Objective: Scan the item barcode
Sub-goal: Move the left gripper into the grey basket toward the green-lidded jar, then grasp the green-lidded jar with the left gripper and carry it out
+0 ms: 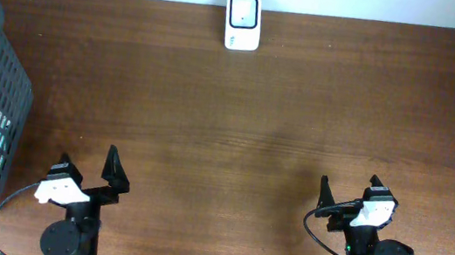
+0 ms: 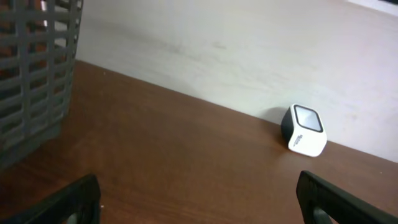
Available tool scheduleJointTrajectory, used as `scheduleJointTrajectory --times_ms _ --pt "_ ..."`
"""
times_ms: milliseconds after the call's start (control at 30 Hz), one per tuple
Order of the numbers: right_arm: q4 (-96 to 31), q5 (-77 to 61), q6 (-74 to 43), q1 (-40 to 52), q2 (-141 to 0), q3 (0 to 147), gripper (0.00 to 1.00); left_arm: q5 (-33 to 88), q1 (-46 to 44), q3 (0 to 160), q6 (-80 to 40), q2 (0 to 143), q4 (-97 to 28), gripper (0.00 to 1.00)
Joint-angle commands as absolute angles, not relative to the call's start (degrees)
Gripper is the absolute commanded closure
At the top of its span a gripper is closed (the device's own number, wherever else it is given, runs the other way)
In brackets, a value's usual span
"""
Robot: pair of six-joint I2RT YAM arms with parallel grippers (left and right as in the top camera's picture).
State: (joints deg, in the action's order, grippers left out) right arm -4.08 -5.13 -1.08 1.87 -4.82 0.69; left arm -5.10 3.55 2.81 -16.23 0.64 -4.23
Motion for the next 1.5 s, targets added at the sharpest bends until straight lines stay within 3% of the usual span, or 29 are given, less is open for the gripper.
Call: scheduleJointTrajectory --times_ms 0,200,433,500,600,667,700,800,900,1133,1467 --pt "-4.6 -4.2 -1.3 2.2 -4.8 0.6 0.02 -3.3 3.8 8.3 -12.0 3.9 -5.2 0.01" --pt "-4.6 -4.2 -1.3 2.2 -4.8 0.6 0.02 2.8 3.8 33.5 -6.7 31.7 -9.6 0.01" --pt "-4.6 -4.2 -1.3 2.2 -4.8 0.6 0.02 8.4 3.8 100.3 -0.6 79.8 -57.0 0.01" --pt "-4.6 -4.2 -1.3 2.2 -4.8 0.6 0.02 8.1 3.8 114.7 -0.2 88.9 -63.7 0.01" --pt "-4.6 -4.2 -1.3 2.2 -4.8 0.6 0.02 7.4 3.9 115.9 4.4 89.8 -60.6 0.01" --pt "-4.6 -4.2 -1.3 2.2 -4.8 0.6 0.02 0.0 6.1 115.9 1.3 89.9 -59.6 0.01" --pt "-4.6 -4.2 -1.3 2.2 -4.8 0.6 0.02 -4.3 10.0 115.9 -3.5 89.9 -59.6 0.01" --pt "-4.6 -4.2 -1.3 2.2 -4.8 0.6 0.02 -5.0 32.5 115.9 -15.6 90.1 -60.1 0.02" --pt "-4.6 -4.2 -1.3 2.2 -4.8 0.6 0.02 -6.0 42.8 115.6 -17.3 93.8 -66.8 0.01" --pt "-4.6 -4.2 -1.3 2.2 -4.8 0.6 0.02 -9.1 50.8 114.2 -20.4 107.1 -81.7 0.01" --pt "-4.6 -4.2 -1.3 2.2 -4.8 0.6 0.01 -11.9 51.3 95.9 -21.0 107.4 -72.4 0.02"
